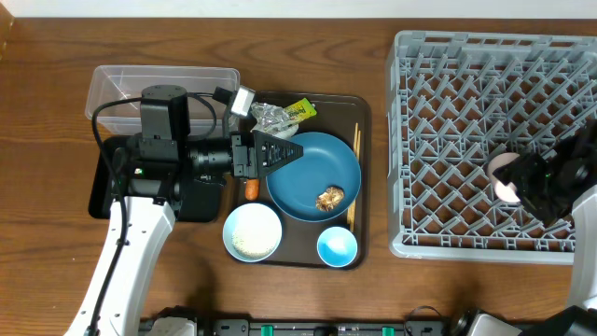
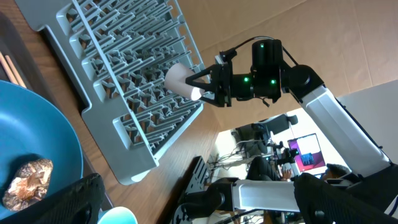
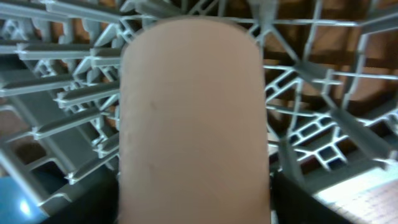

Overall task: Sort waste into correct bins and load items into the dishwasher rack
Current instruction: 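Lower the pink cup into the grey rack and release with right gripper, then grasp the light-blue cup on the tray with the left gripper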

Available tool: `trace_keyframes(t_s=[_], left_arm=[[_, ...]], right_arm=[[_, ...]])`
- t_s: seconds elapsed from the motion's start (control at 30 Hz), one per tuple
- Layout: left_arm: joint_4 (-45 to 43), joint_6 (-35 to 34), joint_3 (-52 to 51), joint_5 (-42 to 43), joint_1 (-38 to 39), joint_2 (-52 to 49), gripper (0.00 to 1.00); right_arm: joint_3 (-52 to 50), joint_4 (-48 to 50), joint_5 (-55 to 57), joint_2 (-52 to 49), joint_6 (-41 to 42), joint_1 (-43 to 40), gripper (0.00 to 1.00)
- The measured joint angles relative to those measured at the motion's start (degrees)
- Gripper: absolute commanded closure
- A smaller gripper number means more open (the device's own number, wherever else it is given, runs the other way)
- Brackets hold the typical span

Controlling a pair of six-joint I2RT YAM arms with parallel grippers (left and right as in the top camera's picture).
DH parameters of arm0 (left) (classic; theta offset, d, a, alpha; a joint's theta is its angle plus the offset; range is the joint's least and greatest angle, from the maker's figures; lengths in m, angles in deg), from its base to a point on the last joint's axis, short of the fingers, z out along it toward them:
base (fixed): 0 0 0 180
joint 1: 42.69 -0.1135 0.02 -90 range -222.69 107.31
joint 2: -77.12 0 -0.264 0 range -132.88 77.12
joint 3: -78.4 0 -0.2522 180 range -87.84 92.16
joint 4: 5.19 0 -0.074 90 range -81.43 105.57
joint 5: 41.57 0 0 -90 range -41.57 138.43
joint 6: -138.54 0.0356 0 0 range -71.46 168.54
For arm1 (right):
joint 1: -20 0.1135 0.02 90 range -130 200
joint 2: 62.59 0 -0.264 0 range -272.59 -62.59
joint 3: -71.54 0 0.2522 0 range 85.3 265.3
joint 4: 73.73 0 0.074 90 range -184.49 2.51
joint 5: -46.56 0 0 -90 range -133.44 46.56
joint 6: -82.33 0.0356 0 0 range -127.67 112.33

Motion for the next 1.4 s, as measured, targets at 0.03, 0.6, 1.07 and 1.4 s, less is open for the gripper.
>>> trace_keyframes(t_s=[0.03, 0.6, 1.07, 1.4], left_arm=[[0.02, 0.0, 0.0, -0.02, 0.0, 0.0, 0.02], [6.91, 5.09, 0.0, -6.1, 4.24, 0.0, 0.09], [22.64, 8.26, -0.02, -57.94, 31.12, -1.44, 0.25], [23.93, 8.2, -0.02, -63.95, 40.37, -13.16, 0.47]], right_arm=[[-0.02, 0.35, 0.17, 0.0, 0.02, -0.02, 0.03], [4.11, 0.42, -7.87, 9.77, -5.2, 0.0, 0.09], [4.37, 0.02, -12.52, 15.56, -6.99, 0.46, 0.1], [4.37, -0.24, -12.7, 15.56, -7.15, 0.46, 0.1]])
